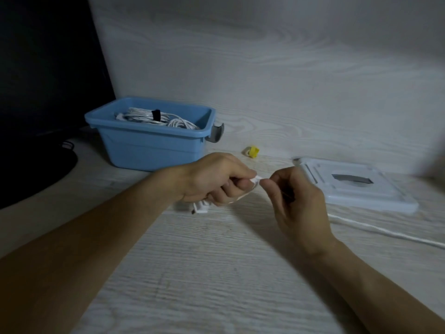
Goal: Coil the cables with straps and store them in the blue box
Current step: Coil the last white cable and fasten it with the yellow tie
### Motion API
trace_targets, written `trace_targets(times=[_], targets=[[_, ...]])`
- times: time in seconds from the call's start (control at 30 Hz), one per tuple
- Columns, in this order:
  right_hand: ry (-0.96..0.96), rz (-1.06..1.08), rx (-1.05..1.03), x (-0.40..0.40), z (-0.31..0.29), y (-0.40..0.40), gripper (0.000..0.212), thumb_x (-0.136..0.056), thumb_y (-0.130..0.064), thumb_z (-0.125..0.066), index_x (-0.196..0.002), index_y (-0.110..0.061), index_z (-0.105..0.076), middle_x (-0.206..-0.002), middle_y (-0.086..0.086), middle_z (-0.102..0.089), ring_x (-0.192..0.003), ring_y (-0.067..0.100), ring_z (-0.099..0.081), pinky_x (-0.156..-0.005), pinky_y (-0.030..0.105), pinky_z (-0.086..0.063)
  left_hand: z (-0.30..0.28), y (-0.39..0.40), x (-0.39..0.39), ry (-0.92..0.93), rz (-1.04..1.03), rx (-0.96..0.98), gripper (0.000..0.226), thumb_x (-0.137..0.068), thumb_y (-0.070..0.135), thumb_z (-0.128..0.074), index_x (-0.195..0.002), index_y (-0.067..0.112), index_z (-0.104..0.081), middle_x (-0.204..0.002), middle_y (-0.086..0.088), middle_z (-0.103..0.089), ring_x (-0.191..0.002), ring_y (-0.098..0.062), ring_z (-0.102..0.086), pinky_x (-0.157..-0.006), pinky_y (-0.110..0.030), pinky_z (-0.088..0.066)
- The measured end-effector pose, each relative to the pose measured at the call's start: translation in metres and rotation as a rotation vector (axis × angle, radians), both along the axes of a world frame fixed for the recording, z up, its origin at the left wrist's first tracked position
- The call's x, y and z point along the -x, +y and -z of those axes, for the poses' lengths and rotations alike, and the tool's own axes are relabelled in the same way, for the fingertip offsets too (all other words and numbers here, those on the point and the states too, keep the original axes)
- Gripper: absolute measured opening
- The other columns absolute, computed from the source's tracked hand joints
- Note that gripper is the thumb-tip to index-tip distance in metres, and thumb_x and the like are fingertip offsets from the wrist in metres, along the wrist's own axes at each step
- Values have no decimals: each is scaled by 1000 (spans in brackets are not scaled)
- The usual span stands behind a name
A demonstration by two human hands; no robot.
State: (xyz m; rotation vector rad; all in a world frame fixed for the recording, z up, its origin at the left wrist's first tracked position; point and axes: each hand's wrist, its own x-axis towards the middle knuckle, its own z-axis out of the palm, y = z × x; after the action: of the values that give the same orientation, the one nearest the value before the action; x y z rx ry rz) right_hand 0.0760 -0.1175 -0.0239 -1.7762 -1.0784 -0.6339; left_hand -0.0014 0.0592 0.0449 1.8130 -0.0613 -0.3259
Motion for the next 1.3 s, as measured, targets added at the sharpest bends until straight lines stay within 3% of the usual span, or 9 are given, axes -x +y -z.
trace_targets(times=[0.23, 0.37, 0.47, 0.57, 0.7, 0.87, 1.03, 1.13, 1.3], targets=[[-31, 67, 14, -5, -3, -2, 16, -101, -27, -51, -100, -16, -63, -69, -21, -51, -61, 10, -51, -57, 16, -39, 0, 9, -7, -22, -154, 669, 33, -85, 26, -42, -54, 26, -32, -47, 9, -14, -42, -10, -6, -40, -24, -7], [84, 107, 101, -8, 3, -4, 18, -103, -29, -44, -110, -17, -57, -66, -8, -59, -58, 11, -57, -58, 37, -47, -6, 21, -12, -150, -397, 989, 29, -82, 19, -42, -56, 24, -30, -43, 9, -20, -32, -7, -16, -36, -22, -13], [200, 106, 135, -7, 8, -3, 11, -100, -25, -48, -107, -17, -50, -63, -3, -61, -53, 14, -57, -56, 44, -47, -9, 29, -14, -257, -560, 1110, 33, -94, 12, -34, -61, 19, -37, -47, 8, -22, -35, -7, -18, -37, -20, -18], [170, 48, 291, 2, 10, 2, 5, -97, -24, -56, -99, -20, -53, -63, -6, -61, -50, 11, -53, -51, 37, -45, -10, 20, -16, -278, -619, 1157, 33, -101, 15, -32, -72, 13, -49, -54, 5, -31, -41, -8, -26, -46, -20, -25], [64, -99, 422, 20, 15, 13, 14, -91, -18, -62, -104, -21, -58, -85, -6, -64, -66, 6, -53, -61, 24, -43, -6, 8, -20, -329, -606, 955, 19, -100, 5, -35, -99, 4, -54, -66, -1, -47, -54, -11, -46, -58, -22, -40], [-55, -207, 462, 25, 16, 17, 24, -97, -28, -43, -110, -19, -62, -104, -3, -56, -78, 20, -62, -63, 42, -52, 12, -5, -23, -509, -652, 333, 19, -101, -6, -35, -106, -1, -53, -71, -5, -60, -59, -12, -63, -60, -22, -54], [-125, -123, 269, 21, 9, 13, 22, -100, -23, -47, -111, -19, -65, -109, -2, -61, -77, 21, -64, -61, 40, -53, 27, -6, -18, -486, -361, -143, 19, -100, -4, -41, -107, 3, -56, -82, -6, -65, -72, -9, -65, -69, -25, -55], [-123, -66, 150, 17, 5, 9, 17, -98, -23, -54, -105, -16, -69, -98, -3, -65, -70, 9, -60, -59, 29, -52, 24, -7, -13, -371, -251, -181, 17, -98, -2, -46, -99, 4, -61, -82, -11, -67, -71, -21, -64, -67, -35, -54], [-48, 101, 49, 8, -2, 2, 35, -84, -48, -69, -87, -15, -61, -73, -15, -58, -56, -4, -50, -54, 9, -37, 10, -6, -5, -240, -157, -284, 30, -101, 18, -46, -81, 5, -63, -63, -6, -56, -48, -14, -42, -46, -26, -34]])
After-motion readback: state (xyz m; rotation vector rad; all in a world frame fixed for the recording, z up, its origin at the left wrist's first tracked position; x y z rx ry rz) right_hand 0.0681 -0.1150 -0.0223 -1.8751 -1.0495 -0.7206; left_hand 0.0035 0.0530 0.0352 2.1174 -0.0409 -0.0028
